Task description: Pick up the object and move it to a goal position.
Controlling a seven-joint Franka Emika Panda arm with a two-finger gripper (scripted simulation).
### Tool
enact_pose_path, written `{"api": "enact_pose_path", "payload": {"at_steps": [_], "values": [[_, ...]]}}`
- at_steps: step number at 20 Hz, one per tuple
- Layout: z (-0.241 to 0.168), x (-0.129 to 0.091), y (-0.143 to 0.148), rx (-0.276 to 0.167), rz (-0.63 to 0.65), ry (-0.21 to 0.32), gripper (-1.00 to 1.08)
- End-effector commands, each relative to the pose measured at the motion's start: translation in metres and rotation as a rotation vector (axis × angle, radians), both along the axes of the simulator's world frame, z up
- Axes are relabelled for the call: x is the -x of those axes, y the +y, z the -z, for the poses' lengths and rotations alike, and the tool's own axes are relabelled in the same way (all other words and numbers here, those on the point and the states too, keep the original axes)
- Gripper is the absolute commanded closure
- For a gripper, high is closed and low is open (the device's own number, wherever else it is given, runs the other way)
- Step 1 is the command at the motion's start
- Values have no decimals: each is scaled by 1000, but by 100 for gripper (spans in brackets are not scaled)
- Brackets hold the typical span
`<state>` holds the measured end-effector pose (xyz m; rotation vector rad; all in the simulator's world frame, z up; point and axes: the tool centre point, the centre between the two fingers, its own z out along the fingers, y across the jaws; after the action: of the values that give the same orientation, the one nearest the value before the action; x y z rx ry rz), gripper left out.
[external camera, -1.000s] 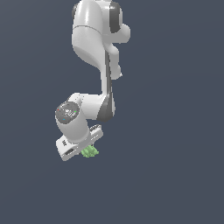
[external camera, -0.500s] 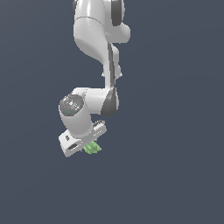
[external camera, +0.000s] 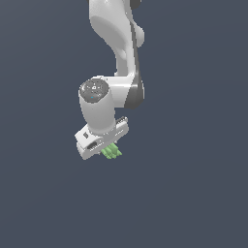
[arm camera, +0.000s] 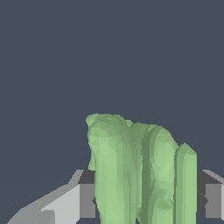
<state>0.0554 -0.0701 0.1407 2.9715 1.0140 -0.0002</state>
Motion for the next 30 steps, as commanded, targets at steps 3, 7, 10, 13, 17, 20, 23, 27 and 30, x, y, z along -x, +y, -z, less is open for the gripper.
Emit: {"api": "enact_pose_path", "payload": {"at_steps": [3, 7, 10, 13, 17, 20, 23, 27, 30], "values": [[-36, 19, 28, 1, -1, -1, 108], [-70, 37, 54, 1, -1, -1, 108], [-98, 51, 75, 2, -1, 0, 108], [-125, 65, 96, 2, -1, 0, 108], [-161, 82, 124, 2, -2, 0, 108], [-186, 94, 142, 2, -2, 0, 108], [-208, 104, 159, 1, -2, 0, 108], [-231, 114, 176, 0, -2, 1, 108], [-242, 118, 184, -1, -2, 1, 108]]}}
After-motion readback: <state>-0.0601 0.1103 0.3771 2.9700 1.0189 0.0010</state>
